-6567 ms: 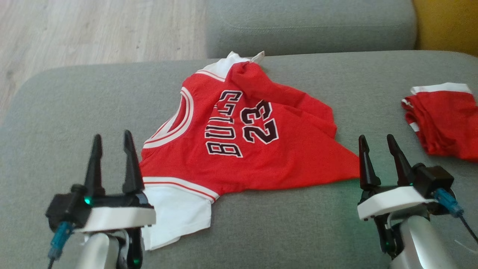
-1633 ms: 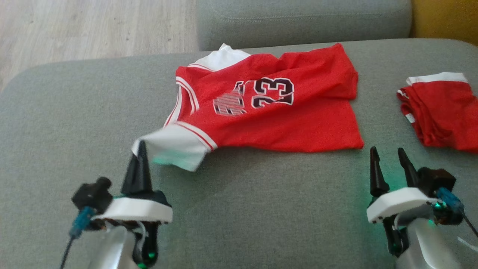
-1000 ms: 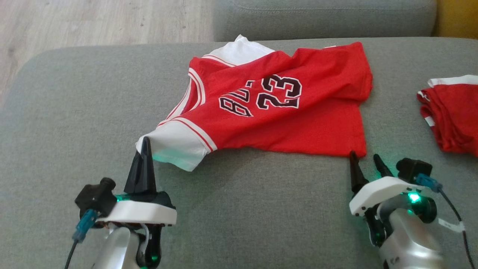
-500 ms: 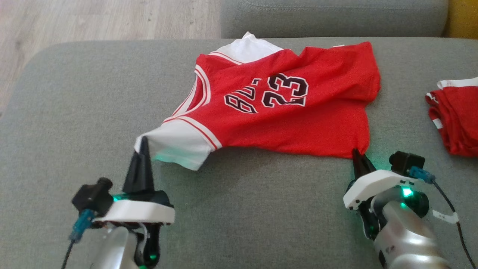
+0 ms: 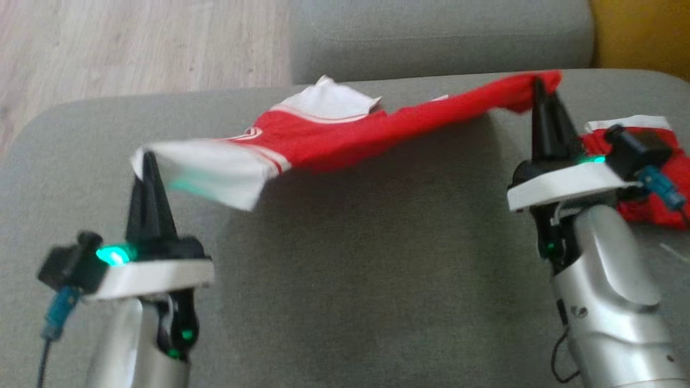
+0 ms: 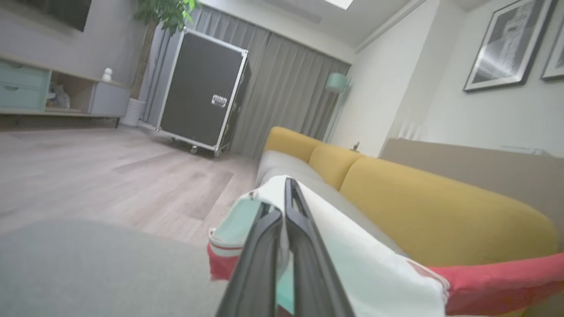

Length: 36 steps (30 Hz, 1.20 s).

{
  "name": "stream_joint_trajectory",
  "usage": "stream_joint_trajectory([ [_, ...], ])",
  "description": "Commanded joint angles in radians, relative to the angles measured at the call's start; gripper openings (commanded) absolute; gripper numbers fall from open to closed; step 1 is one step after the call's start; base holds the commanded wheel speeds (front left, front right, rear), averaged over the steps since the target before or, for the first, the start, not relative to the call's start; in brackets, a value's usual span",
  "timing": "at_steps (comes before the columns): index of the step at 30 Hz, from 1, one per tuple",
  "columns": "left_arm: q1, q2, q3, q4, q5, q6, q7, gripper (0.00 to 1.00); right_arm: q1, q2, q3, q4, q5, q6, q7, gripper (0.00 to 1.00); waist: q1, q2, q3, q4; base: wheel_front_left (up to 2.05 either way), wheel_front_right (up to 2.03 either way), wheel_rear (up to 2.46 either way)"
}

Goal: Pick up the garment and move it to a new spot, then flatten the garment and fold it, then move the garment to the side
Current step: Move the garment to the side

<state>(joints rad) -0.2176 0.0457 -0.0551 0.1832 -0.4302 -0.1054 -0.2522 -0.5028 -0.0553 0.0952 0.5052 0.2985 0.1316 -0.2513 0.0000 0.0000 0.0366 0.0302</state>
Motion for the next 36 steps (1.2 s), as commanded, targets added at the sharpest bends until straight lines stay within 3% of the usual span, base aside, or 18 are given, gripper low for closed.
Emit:
stream_joint_trajectory([
  [1, -0.089, 0.024, 0.046, -0.061, 0.003, -0.005, -0.009, 0.0, -0.049, -0.008, 0.024, -0.065, -0.009, -0.001, -0.01, 0.0, 0.0, 0.0, -0.019, -0.01, 0.0, 0.0, 0.0],
  [9, -0.219, 0.061, 0.093, -0.239, -0.033, 0.005, 0.02, 0.0, -0.084, -0.074, 0.037, -0.268, -0.001, -0.001, 0.011, 0.0, 0.0, 0.0, -0.065, -0.03, 0.0, 0.0, 0.0],
  [17, -0.232, 0.057, 0.108, -0.47, -0.091, 0.051, 0.128, 0.0, -0.028, -0.082, 0.026, -0.487, -0.001, -0.001, 0.122, 0.0, 0.0, 0.0, -0.056, -0.052, 0.0, 0.0, 0.0],
  [22, -0.287, 0.098, 0.08, -0.45, -0.104, 0.044, 0.229, 0.0, -0.051, -0.075, -0.021, -0.534, -0.032, -0.001, 0.219, 0.0, 0.0, 0.0, 0.022, -0.051, 0.0, 0.0, 0.0],
  [28, -0.472, 0.153, 0.081, -0.279, -0.131, 0.023, 0.28, 0.0, -0.208, -0.11, 0.004, -0.439, -0.057, -0.001, 0.258, 0.0, 0.0, 0.0, 0.156, -0.046, 0.0, 0.0, 0.0],
  [32, -0.678, 0.2, 0.078, -0.077, -0.126, 0.006, 0.272, 0.0, -0.408, -0.144, 0.051, -0.249, -0.083, -0.001, 0.223, 0.0, 0.0, 0.0, 0.255, -0.04, 0.0, 0.0, 0.0],
  [36, -0.901, 0.253, 0.053, 0.119, -0.072, -0.006, 0.204, 0.0, -0.639, -0.135, 0.045, -0.032, -0.098, -0.001, 0.145, 0.0, 0.0, 0.0, 0.326, -0.034, 0.0, 0.0, 0.0],
])
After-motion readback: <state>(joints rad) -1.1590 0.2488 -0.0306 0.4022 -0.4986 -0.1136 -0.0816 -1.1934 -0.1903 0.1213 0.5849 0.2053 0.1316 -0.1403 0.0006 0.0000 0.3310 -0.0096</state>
